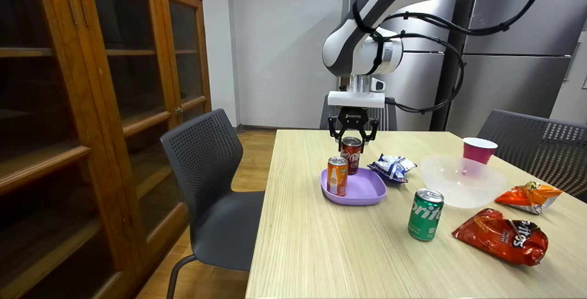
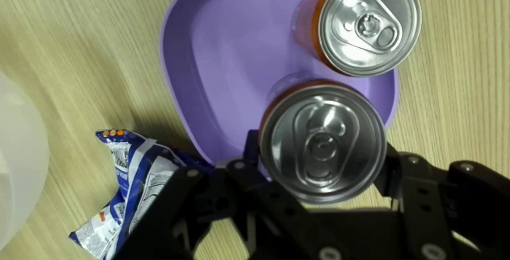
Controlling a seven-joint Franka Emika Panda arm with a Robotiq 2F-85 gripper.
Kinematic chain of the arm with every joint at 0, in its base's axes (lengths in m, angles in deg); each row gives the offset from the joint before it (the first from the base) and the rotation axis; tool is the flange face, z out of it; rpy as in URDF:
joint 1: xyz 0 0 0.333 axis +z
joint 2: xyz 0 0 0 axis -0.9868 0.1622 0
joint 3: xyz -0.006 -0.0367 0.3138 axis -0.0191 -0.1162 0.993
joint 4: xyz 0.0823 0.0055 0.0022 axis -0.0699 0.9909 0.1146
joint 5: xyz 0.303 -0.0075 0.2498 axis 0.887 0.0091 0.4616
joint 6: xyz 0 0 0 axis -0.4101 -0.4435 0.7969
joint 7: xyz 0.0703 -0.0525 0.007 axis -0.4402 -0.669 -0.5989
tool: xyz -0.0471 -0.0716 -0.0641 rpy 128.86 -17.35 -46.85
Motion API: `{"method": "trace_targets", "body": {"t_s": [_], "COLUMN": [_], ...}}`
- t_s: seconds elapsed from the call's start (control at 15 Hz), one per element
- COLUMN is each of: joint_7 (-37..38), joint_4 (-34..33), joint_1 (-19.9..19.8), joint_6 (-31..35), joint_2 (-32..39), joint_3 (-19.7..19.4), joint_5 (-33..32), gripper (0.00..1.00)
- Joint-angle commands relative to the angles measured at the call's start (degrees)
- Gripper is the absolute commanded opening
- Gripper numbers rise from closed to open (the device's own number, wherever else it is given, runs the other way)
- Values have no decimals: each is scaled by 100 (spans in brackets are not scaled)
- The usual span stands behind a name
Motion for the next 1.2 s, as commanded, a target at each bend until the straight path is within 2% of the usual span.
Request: {"method": "trace_targets", "body": {"t_s": [0.0, 1.0, 1.13], "joint_7": [296, 736, 738], "joint_4": [-658, -1781, -1867], "joint_1": [20, -134, -146], "joint_6": [-432, -1069, -1100], "joint_2": [332, 1188, 1236], "joint_3": [-77, -126, -122], "joint_5": [172, 452, 475], "gripper": [38, 38, 91]}}
